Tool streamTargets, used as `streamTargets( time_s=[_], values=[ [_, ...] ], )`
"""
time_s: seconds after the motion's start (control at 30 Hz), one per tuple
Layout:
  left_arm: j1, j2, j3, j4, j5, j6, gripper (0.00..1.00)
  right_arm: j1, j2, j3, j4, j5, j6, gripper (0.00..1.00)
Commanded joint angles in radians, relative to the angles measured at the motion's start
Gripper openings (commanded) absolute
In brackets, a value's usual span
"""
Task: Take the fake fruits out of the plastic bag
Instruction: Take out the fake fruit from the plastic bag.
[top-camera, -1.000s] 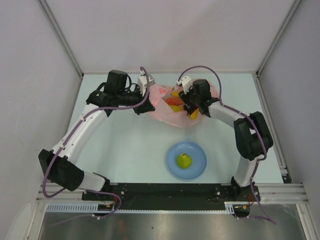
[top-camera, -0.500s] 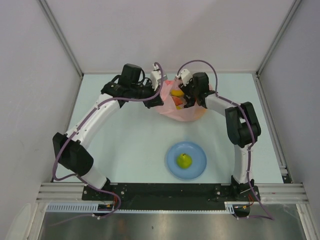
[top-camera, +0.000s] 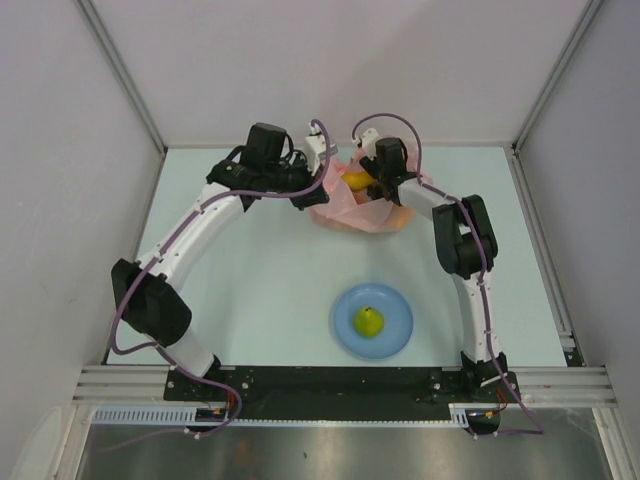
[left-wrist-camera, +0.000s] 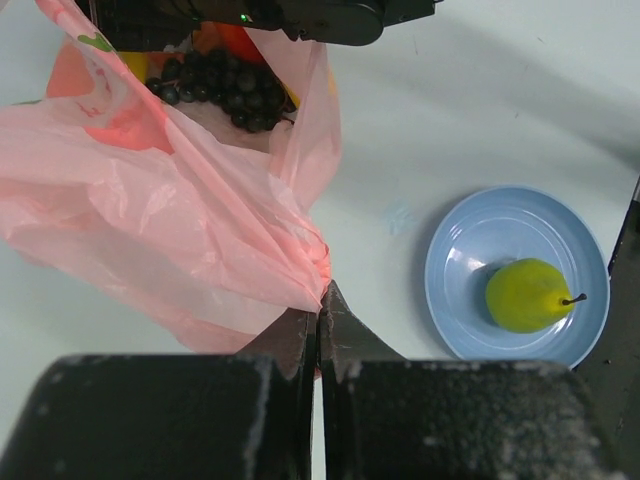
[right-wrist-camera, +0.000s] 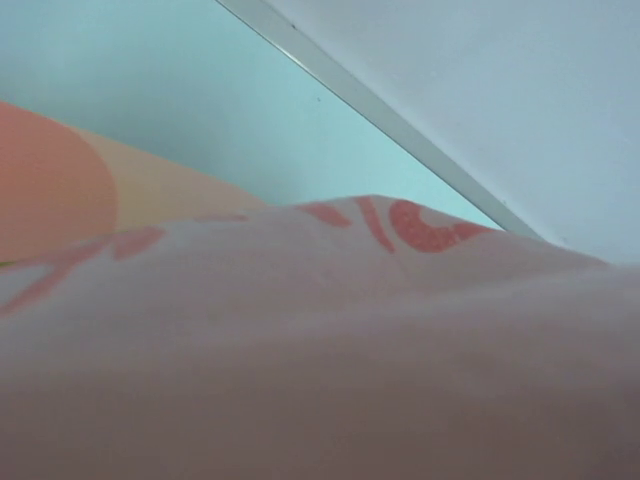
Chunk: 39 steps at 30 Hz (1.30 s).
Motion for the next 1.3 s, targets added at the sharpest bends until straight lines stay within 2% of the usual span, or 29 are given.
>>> streamTargets(
  time_s=[0.0, 0.03, 0.07, 0.13, 0.17, 0.23, 0.27, 0.43, 0.57, 0.67, 0.77, 0.97, 1.1, 1.27],
  values=[
    [-0.008, 0.002, 0.040, 0.023, 0.039, -0.008, 0.00, -0.018, 0.077, 0.078, -0.106, 0.135, 0.002, 0.68],
    [-0.008, 0.005, 0.038, 0.026, 0.039, -0.013, 0.00, -0.024, 0.080, 0.076, -0.112, 0.128, 0.008, 0.64],
    [-0.008, 0.011, 0.041, 0.033, 0.040, -0.019, 0.00, -0.027, 0.080, 0.075, -0.113, 0.112, 0.014, 0.48],
    [-0.010, 0.018, 0.046, 0.040, 0.039, -0.033, 0.00, -0.034, 0.066, 0.070, -0.142, 0.099, 0.018, 0.33],
    [-0.010, 0.024, 0.049, 0.046, 0.037, -0.039, 0.00, -0.035, 0.048, 0.049, -0.144, 0.072, 0.028, 0.22],
    [-0.011, 0.030, 0.052, 0.060, 0.028, -0.066, 0.00, -0.041, -0.042, 0.001, -0.137, 0.015, 0.041, 0.16],
    [-0.011, 0.039, 0.052, 0.076, 0.027, -0.077, 0.00, -0.041, -0.081, -0.026, -0.129, -0.066, 0.064, 0.11],
    [-0.020, 0.074, 0.063, 0.132, 0.031, -0.175, 0.00, -0.043, -0.375, -0.206, -0.175, -0.369, 0.126, 0.07],
    [-0.043, 0.116, 0.097, 0.152, 0.027, -0.214, 0.00, -0.041, -0.495, -0.247, -0.288, -0.534, 0.198, 0.05],
    [-0.063, 0.136, 0.110, 0.156, 0.010, -0.220, 0.00, -0.043, -0.541, -0.296, -0.343, -0.566, 0.226, 0.05],
    [-0.071, 0.134, 0.084, 0.150, 0.005, -0.225, 0.00, -0.041, -0.554, -0.365, -0.354, -0.525, 0.238, 0.05],
    [-0.073, 0.056, -0.043, 0.168, -0.027, -0.228, 0.00, -0.057, -0.615, -0.407, -0.377, -0.526, 0.307, 0.03],
    [-0.071, 0.035, -0.100, 0.184, -0.032, -0.235, 0.00, -0.049, -0.744, -0.413, -0.342, -0.573, 0.315, 0.00],
    [-0.071, 0.053, -0.098, 0.187, -0.027, -0.244, 0.00, -0.035, -0.905, -0.413, -0.258, -0.631, 0.354, 0.00]
  ],
)
